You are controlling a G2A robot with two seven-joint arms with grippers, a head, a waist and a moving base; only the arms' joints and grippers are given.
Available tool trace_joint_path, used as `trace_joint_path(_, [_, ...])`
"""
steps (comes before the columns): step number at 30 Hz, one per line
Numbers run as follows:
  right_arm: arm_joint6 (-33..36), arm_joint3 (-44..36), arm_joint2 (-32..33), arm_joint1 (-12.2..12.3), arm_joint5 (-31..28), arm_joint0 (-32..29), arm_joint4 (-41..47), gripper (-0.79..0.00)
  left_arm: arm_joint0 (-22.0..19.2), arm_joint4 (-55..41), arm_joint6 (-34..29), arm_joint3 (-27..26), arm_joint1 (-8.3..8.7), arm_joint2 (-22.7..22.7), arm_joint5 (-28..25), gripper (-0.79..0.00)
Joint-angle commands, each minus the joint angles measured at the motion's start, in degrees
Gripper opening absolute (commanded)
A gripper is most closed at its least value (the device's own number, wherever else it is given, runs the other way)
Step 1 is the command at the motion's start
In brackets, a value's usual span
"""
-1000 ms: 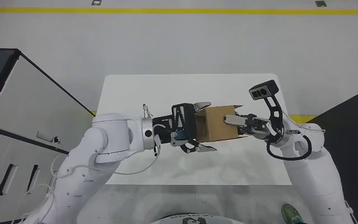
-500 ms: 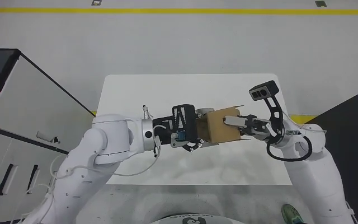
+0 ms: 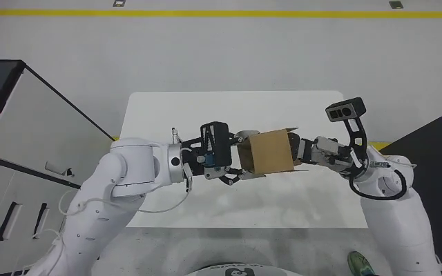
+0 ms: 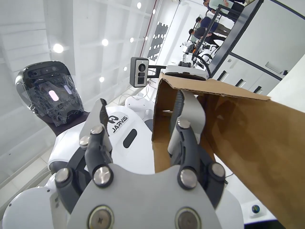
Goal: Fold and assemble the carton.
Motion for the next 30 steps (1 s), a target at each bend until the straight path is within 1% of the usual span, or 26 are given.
trace_joint_path(1, [1.0, 0.4, 2.0, 0.1, -0.5, -0.7, 1.9, -0.243, 0.2, -1.5, 1.4, 0.9, 0.04, -0.2, -0.6, -0.785])
trace_joint_path(2, [1.2, 0.7, 2.9, 0.1, -0.9, -1.1, 3.0, -0.317, 0.1, -1.9, 1.8, 1.3, 0.07, -0.2, -1.1, -0.785])
trace_joint_path(3, [1.5, 1.0, 3.8, 0.1, -1.3, -1.6, 4.4, -0.505, 0.1, -2.4, 2.1, 1.7, 0.09, -0.2, -1.5, -0.785])
trace_joint_path(5, [2.0, 1.7, 5.7, 0.1, -2.1, -2.4, 6.5, -0.785, 0.0, -3.1, 2.8, 2.5, 0.1, 0.0, -2.0, -0.785])
trace_joint_path(9, [3.6, 3.0, 8.7, 0.1, -3.3, -3.8, 9.5, -0.785, -0.6, -4.0, 4.5, 3.8, -0.03, 1.3, -3.2, -0.785])
trace_joint_path(11, [3.6, 3.0, 8.7, 0.1, -3.3, -3.8, 9.5, -0.785, -1.0, -4.3, 6.0, 4.2, -0.19, 1.9, -3.6, -0.785])
trace_joint_path(19, [3.6, 3.0, 8.7, 0.1, -3.3, -3.8, 9.5, -0.785, -1.0, -4.3, 6.0, 4.2, -0.19, 1.9, -3.6, -0.785])
trace_joint_path(21, [4.8, 1.5, 9.8, 0.4, -4.6, -3.0, 3.6, -0.785, -0.3, -4.4, 6.5, 5.0, -0.21, 1.9, -2.0, -0.785])
trace_joint_path(23, [5.9, 2.3, 10.9, 0.4, -5.7, -2.5, 4.4, -0.785, 0.2, -5.4, 7.9, 5.9, -0.2, 1.8, -2.1, -0.785])
trace_joint_path(24, [7.1, 2.8, 12.0, 0.5, -6.6, -2.1, 3.3, -0.785, 0.5, -6.4, 8.8, 6.6, -0.2, 1.8, -2.3, -0.785])
trace_joint_path(25, [8.2, 3.6, 12.7, 0.6, -7.2, -1.7, 3.1, -0.785, 0.6, -7.3, 9.6, 6.9, -0.21, 1.9, -3.2, -0.785])
trace_joint_path(30, [11.9, 7.4, 14.7, 1.0, -7.5, 0.5, 2.5, -0.785, 0.8, -8.7, 12.6, 9.1, -0.46, 3.2, -5.0, -0.785])
